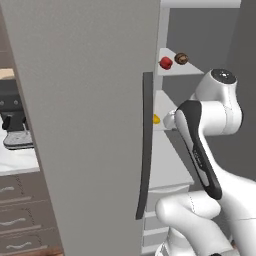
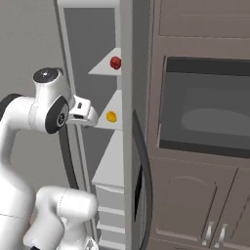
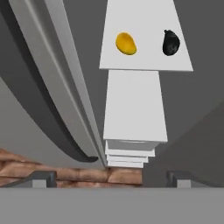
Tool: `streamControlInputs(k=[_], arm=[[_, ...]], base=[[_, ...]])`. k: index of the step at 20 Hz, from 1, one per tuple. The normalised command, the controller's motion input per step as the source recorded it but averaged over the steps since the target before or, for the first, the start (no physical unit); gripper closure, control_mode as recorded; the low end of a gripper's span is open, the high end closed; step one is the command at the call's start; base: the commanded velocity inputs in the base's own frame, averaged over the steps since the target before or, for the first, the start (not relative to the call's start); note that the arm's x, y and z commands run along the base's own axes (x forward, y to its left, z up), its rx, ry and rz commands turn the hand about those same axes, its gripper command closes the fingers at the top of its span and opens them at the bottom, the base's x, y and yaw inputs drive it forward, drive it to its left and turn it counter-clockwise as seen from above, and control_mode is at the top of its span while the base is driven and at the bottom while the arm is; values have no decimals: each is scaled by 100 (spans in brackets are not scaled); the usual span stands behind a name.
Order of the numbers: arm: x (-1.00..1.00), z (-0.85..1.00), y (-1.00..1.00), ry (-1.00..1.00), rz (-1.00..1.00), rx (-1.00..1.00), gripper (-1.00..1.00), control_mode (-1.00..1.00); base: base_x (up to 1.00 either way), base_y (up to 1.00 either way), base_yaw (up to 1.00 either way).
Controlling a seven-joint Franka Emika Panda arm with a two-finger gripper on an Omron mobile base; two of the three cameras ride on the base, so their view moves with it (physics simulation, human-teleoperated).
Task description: Take the bell pepper and potato from the highest rack and move them to the second highest rack where the eggplant and mango are located, to maximize freezer space. Close the freezer door after rearranging.
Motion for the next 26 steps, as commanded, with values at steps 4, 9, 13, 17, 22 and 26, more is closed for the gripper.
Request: streamControlInputs(k=[4,9,13,17,22,26], arm=[[11,0,-6,0,0,0,-100,-100],[47,14,-29,-17,0,0,-100,-100],[60,48,-40,-25,0,0,-100,-100],[66,64,-46,-23,0,0,-100,-100],[52,70,-31,-11,0,0,-100,-100],[38,56,-13,-7,0,0,-100,-100]], base=[[53,-17,0],[0,0,0],[0,0,0],[0,0,0],[0,0,0],[0,0,0]])
